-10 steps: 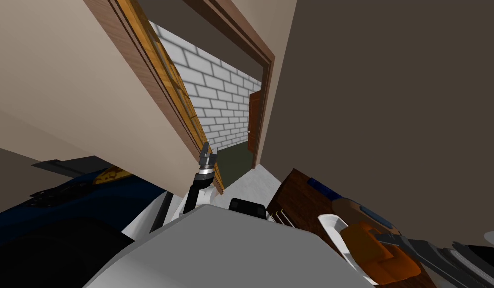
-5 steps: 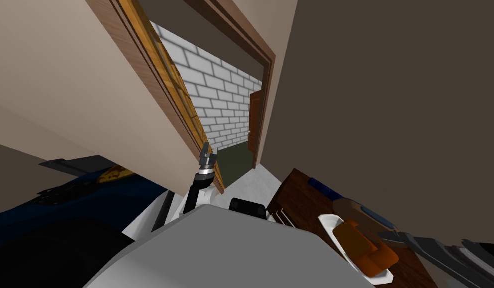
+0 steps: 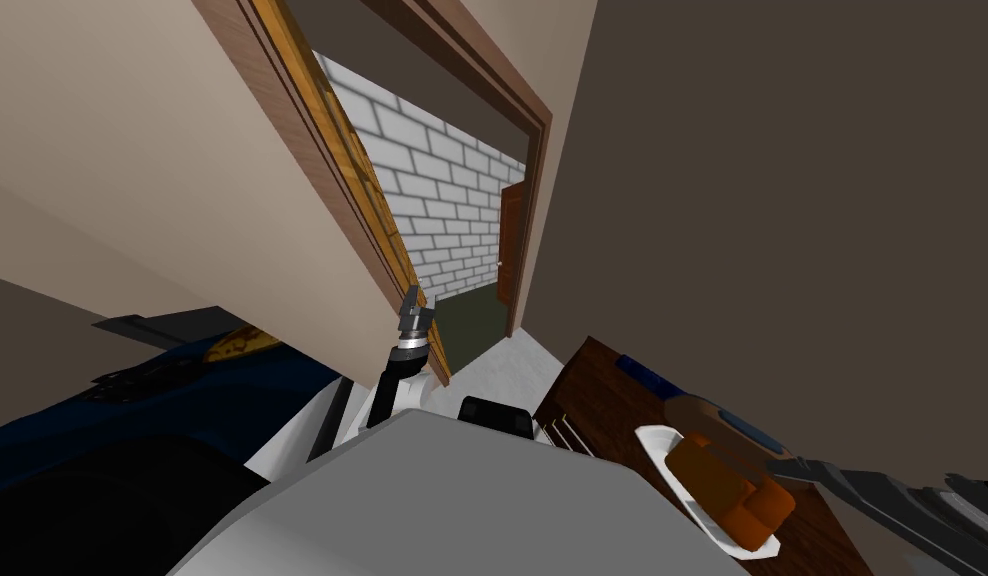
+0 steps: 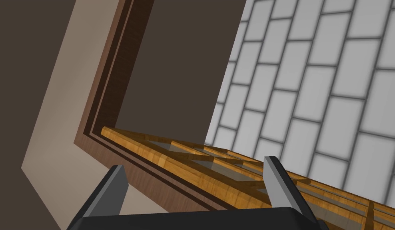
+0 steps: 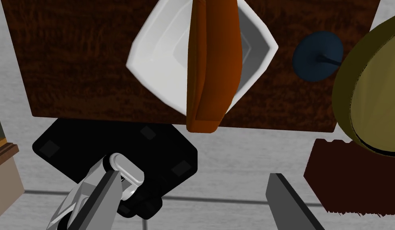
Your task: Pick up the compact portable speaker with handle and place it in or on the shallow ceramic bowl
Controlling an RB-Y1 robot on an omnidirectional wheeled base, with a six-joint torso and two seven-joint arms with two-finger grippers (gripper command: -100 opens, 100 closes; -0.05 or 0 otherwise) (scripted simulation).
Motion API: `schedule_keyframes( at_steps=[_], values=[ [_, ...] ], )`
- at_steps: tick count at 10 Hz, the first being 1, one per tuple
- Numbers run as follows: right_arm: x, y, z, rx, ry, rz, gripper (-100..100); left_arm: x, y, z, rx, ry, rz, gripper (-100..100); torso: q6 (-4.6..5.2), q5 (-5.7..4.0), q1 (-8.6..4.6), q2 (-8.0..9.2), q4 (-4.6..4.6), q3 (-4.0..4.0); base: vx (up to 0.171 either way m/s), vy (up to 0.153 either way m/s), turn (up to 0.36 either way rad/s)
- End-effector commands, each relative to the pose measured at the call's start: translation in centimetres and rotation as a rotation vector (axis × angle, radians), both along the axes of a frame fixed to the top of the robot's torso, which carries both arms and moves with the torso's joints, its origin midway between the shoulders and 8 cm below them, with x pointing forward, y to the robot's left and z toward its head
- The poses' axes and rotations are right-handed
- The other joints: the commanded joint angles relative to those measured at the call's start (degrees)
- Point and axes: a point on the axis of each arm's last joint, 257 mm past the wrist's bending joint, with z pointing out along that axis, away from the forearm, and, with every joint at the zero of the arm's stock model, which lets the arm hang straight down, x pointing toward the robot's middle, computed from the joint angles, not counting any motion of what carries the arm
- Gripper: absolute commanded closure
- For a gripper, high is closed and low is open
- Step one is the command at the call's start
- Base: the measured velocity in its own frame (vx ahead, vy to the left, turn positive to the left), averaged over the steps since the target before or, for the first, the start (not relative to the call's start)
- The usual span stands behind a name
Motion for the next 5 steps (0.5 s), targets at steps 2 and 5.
schedule_keyframes(
  at_steps=[2, 5],
  values=[
    [0.00, 0.00, 0.00, 0.000, 0.000, 0.000, 0, 0.00, 0.00, 0.00, 0.000, 0.000, 0.000, 0, 0.00, 0.00, 0.00, -0.02, -0.01, -0.01, 0.000, 0.000, 0.000],
    [0.00, 0.00, 0.00, 0.000, 0.000, 0.000, 0, 0.00, 0.00, 0.00, 0.000, 0.000, 0.000, 0, 0.00, 0.00, -0.01, -0.04, -0.01, -0.02, 0.000, 0.000, 0.000]
  ],
)
